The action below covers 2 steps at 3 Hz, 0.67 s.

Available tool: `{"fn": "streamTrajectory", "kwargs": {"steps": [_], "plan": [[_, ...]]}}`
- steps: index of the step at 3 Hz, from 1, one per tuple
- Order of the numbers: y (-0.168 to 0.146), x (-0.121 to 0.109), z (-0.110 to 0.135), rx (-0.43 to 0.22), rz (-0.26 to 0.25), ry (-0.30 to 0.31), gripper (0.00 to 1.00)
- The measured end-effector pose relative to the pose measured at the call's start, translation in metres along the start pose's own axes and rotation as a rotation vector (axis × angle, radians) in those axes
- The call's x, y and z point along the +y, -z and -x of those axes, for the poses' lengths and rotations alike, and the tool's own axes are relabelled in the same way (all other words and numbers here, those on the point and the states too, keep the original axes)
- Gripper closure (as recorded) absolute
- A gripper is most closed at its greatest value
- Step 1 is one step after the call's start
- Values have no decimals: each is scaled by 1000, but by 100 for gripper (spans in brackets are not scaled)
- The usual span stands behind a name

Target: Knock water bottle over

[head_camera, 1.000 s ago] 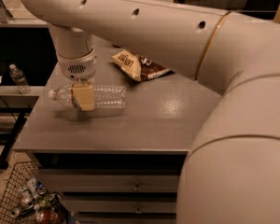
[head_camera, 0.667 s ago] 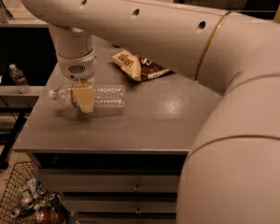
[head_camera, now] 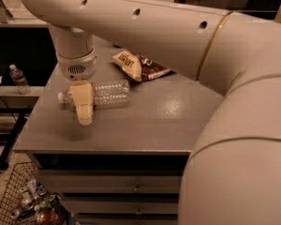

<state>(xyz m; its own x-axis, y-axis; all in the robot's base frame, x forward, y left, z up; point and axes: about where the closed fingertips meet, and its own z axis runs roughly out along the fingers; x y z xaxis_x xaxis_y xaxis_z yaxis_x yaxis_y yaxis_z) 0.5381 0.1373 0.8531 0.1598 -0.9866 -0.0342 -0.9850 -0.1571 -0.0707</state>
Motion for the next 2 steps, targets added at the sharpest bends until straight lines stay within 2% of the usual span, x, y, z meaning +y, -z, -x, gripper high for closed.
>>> {"fn": "streamTrajectory", "kwargs": {"steps": [1,2], "plan": [[3,-2,1,-6,-13,9,0],[20,-6,-40,-13,-53,-52,0]]}}
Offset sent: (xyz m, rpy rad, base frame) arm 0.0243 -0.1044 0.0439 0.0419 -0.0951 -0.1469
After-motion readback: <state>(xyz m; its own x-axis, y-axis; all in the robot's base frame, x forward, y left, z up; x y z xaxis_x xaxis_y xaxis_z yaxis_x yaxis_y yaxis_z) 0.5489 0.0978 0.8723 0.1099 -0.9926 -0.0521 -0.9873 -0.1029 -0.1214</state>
